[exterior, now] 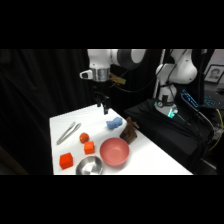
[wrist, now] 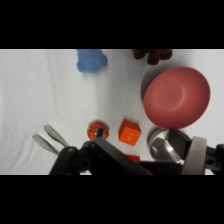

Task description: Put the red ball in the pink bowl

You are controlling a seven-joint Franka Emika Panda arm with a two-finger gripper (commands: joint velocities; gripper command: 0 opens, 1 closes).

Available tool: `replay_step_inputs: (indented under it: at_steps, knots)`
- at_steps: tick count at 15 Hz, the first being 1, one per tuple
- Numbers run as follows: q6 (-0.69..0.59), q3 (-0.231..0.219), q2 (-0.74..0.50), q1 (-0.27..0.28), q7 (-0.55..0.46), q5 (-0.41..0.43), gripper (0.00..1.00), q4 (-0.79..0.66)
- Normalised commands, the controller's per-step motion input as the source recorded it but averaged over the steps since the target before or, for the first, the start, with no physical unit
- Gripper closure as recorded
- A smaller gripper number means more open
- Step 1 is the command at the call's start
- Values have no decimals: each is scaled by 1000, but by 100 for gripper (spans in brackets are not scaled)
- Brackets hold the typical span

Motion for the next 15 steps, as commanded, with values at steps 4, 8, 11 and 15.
replay_step_inputs:
  at_steps: [4, 8, 11, 15]
  knots:
    - [145, -30, 356, -40, 176, -27, 0, 369]
    - [126, -38, 349, -22, 185, -36, 0, 370]
    - [111, -36, 325, -22, 136, -1, 0, 352]
    - [92, -34, 299, -33, 102, 33, 0, 331]
